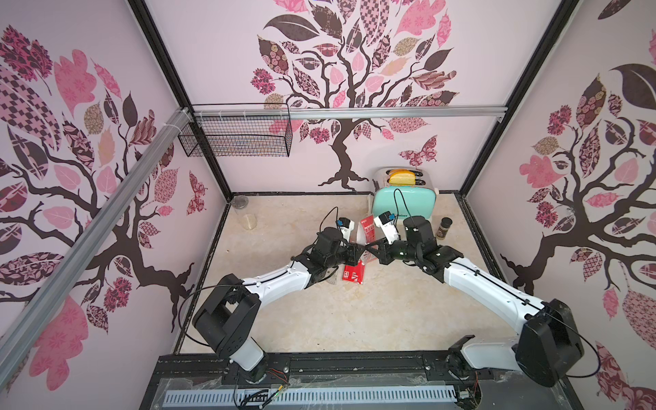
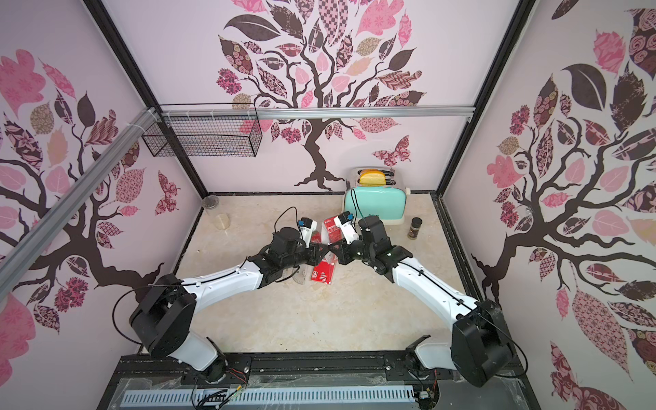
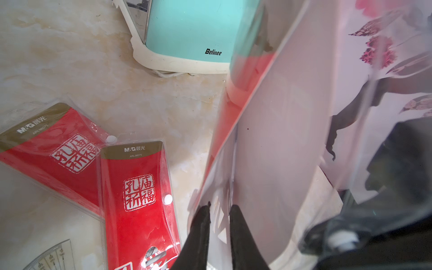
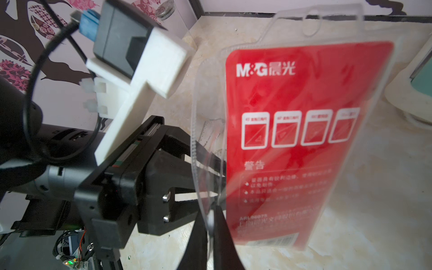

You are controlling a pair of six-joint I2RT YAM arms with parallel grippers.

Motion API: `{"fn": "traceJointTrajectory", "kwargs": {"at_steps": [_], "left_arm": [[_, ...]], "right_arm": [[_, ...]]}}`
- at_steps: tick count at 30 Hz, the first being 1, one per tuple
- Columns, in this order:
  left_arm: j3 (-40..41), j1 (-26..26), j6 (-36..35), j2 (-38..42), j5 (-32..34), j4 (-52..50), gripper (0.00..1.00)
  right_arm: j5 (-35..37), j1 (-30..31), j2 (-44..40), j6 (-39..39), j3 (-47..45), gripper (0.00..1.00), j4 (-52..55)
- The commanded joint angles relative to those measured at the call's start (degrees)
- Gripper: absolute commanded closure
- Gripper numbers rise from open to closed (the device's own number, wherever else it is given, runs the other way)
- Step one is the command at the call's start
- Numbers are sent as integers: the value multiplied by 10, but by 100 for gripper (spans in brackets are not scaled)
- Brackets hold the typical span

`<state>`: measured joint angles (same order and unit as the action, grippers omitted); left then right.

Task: Open the ruler set and take out the ruler
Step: Take out the ruler from the ruler set bag.

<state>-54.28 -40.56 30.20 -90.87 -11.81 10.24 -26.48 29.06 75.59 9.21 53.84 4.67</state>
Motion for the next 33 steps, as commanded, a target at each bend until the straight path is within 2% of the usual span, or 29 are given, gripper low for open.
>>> {"fn": "traceJointTrajectory", "kwargs": {"at_steps": [1, 4, 9, 18, 22, 33], "left_arm": [[7, 3, 0, -1, 16, 11, 77], [10, 3, 3, 0, 18, 16, 77], [19, 3, 7, 4, 23, 26, 90], [40, 4, 20, 14, 15, 67, 100], [45, 5, 21, 16, 6, 74, 100], [50, 6, 22, 16, -20, 81, 90]], "right_arm": [[-24, 2, -10, 1, 14, 100, -12], [-20, 2, -11, 0, 13, 100, -10], [-16, 1, -11, 0, 13, 100, -10], [-10, 1, -6, 0, 14, 100, -10], [-5, 0, -4, 0, 17, 100, -9], [0, 0, 5, 1, 25, 100, -8]]}}
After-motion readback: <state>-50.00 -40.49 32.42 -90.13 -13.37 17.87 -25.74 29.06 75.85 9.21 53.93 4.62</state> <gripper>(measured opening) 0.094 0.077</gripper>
